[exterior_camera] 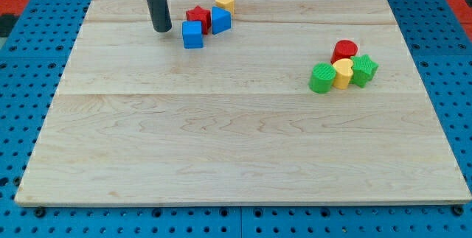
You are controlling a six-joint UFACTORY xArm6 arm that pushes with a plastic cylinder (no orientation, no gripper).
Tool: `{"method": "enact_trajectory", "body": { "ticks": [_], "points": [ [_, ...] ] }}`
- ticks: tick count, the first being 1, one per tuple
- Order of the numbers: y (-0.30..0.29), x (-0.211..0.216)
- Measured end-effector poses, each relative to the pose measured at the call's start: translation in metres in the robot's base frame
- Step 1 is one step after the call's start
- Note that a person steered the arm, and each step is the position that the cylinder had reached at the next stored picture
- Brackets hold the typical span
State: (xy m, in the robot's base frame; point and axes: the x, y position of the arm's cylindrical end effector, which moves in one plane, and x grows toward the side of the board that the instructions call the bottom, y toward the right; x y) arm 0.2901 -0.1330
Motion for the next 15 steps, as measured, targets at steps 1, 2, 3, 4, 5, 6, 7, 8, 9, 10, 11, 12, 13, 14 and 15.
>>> {"method": "enact_trajectory", "body": {
  "ticks": [1, 2, 3, 4, 5, 6, 7, 8, 9, 10, 11, 12, 13, 14, 15],
  "points": [
    [0.018, 0.004],
    [0.095, 0.046],
    [0.154, 0.060],
    [0.219, 0.065],
    [0.219, 0.071],
    [0.155, 0.071],
    [0.098, 0.071],
    [0.059, 0.073],
    [0.013, 0.081],
    [-0.026, 0.014],
    [-0.029, -0.024],
    [0.013, -0.028],
    [0.058, -0.028],
    [0.086, -0.028],
    [0.133, -0.017]
  ]
}}
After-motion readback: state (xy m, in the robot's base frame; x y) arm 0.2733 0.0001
